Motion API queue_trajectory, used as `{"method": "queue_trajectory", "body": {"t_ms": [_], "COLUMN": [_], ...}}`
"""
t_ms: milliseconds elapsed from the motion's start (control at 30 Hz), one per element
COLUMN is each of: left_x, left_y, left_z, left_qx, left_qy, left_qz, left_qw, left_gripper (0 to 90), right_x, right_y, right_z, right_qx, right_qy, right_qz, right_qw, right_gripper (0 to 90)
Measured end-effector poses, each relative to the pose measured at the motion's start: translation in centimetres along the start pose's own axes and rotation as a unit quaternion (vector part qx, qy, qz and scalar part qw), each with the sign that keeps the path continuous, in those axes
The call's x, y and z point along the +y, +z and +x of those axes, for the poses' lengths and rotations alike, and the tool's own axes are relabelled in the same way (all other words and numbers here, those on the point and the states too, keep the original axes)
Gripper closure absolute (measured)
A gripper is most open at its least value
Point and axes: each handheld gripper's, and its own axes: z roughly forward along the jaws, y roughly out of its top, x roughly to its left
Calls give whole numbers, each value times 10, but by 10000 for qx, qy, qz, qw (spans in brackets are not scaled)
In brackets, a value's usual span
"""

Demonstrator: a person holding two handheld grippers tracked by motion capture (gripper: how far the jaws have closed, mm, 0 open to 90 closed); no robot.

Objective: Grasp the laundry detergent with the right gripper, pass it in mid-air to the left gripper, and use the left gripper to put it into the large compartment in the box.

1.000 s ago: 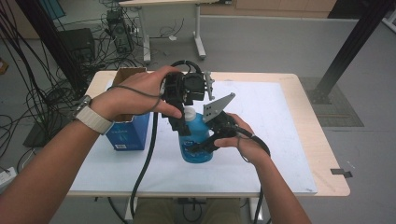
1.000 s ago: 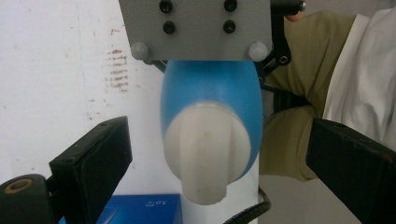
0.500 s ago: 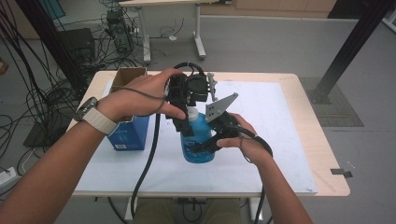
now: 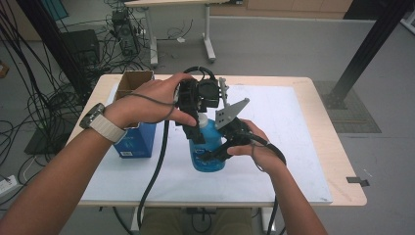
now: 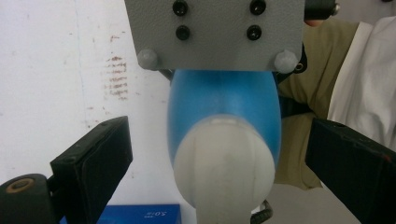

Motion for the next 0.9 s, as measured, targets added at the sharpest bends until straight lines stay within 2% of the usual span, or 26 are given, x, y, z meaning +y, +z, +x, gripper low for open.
{"method": "queue_trajectory", "body": {"t_ms": [900], "left_x": [1], "left_y": [2], "left_z": [-2], "left_qx": [-3], "left_qy": [-4], "left_qz": [17], "left_qw": [10000], "left_gripper": [78], "right_x": [-1], "right_y": [-2], "right_z": [1], "right_qx": [-23], "right_qy": [25], "right_qz": [-6], "right_qw": [10000], "right_gripper": [435]}}
